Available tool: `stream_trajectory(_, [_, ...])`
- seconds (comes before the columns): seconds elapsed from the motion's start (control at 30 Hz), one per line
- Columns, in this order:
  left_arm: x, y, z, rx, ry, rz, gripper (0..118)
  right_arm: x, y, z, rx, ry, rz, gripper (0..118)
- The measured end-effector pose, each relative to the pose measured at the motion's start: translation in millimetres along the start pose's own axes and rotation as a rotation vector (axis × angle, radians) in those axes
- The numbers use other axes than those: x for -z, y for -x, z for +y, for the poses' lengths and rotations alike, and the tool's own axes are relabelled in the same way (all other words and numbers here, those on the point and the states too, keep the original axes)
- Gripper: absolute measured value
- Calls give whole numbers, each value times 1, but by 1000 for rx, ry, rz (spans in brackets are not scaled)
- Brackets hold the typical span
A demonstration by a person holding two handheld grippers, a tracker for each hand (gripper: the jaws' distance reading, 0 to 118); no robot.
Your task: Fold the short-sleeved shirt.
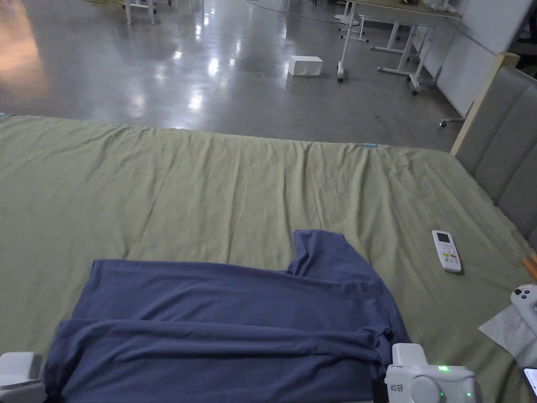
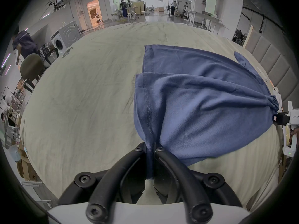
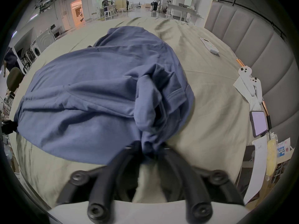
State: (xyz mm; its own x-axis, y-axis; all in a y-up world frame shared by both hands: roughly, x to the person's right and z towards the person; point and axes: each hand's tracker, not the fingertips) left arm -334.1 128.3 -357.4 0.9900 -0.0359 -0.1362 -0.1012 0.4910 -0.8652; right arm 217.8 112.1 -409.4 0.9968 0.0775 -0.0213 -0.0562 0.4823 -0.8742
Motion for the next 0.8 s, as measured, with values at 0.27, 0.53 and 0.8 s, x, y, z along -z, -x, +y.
stream_trajectory(0.27, [-8,8,2,-31,-63,-18,8,-19,-10,-4,68,-62,19,5])
stream_trajectory(0.53, [-46,13,25,-24,-152,-66,7,-67,-17,20,74,-135,66,4])
stream_trajectory(0.8, [-100,27,47,-25,-252,-111,7,-127,-22,40,66,-217,90,4])
